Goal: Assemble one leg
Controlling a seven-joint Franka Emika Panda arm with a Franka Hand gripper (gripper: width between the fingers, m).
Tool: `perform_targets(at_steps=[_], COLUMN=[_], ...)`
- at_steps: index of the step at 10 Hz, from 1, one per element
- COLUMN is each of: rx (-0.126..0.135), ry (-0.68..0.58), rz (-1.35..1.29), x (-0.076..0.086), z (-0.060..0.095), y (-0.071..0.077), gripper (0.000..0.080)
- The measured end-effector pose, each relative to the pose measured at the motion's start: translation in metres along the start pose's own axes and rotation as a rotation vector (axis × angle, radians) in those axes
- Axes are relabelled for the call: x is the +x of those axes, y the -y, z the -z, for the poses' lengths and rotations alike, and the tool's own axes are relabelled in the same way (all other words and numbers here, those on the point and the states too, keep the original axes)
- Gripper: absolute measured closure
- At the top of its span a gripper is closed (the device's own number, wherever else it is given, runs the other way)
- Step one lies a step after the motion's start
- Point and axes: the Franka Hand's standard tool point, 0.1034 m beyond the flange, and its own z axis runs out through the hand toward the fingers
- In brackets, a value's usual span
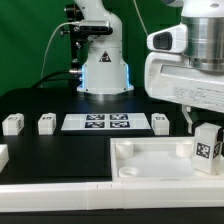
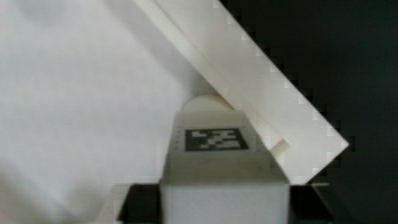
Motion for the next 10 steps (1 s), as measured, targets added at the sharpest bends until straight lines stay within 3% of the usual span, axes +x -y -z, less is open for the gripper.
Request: perform_targets(at_steps=[4,5,6,7,8,9,10], rx=[0.009,0.009,0.009,0.009,0.009,0.008,0.009], ry=[0.010,0.010,0.010,0.010,0.011,0.007,0.007], rz=[-0.383,-0.376,-0.360,-0.292,-0.287,-0.165,0.016], x=[-0.0012,-0.0013,-0.0019,-0.0020,-0.0026,-0.0021,-0.0018], z=[0.0004,0.0003,0.0000,0.0000,0.0000,-0.0001,-0.0002], y=[0.0019,0.0019,0.0021,0.0022,0.0025,0.0021,0.0020], gripper=[0.0506,0.0506,0.0408,0.0257,0.0257,0.0180,0.0156])
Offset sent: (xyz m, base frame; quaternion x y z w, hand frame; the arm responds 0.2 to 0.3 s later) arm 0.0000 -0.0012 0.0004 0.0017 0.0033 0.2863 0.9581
